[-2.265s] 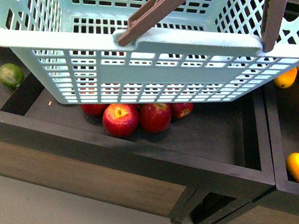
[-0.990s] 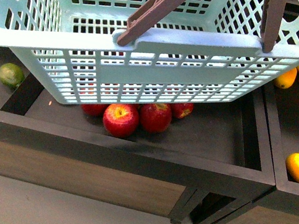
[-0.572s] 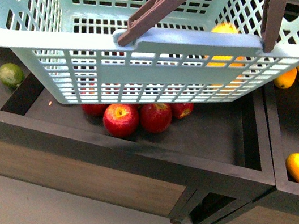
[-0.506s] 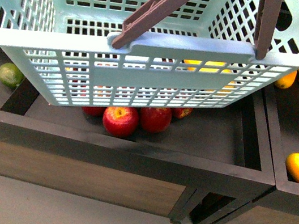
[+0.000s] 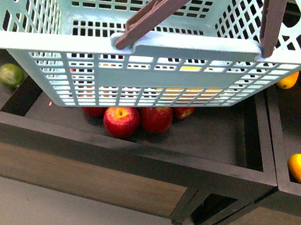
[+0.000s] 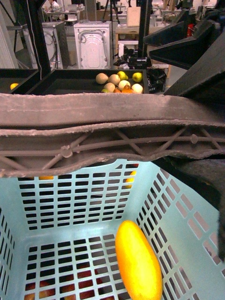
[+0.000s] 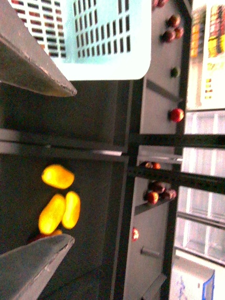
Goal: Pick mango and avocado into basket
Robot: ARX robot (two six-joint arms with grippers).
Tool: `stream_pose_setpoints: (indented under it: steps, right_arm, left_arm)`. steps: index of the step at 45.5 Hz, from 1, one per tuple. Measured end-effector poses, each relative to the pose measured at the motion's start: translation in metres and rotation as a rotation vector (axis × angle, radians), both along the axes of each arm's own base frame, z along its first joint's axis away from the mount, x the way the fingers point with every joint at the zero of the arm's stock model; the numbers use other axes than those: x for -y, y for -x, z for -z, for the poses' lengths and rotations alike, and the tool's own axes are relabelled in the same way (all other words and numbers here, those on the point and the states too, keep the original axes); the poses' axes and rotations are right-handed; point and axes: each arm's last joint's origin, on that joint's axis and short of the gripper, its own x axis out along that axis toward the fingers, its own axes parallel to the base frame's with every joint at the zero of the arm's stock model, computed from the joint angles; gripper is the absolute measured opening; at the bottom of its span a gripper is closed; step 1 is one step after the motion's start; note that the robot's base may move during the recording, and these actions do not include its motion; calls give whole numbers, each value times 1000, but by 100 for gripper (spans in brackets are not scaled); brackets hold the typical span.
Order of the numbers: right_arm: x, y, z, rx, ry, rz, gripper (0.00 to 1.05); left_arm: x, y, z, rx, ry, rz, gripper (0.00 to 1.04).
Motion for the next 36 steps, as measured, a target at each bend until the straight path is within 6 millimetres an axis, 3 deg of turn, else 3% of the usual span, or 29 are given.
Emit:
stream_pose_setpoints:
  steps: [9,24,33,36]
  right_arm:
    - [-3,39,29,2,-51,-16,45]
    - [-3,72,50,-2,-54,-17,2]
    - [-3,90,59,-3,-57,-16,2]
    - [-3,94,61,-1,-57,-16,13]
  left_arm:
    - [-1,-1,0,3,-4,-7,20]
    - [-1,0,0,1,-2,-4,20]
    - [-1,0,0,1,-2,-5,20]
    - [-1,0,0,1,-2,-5,20]
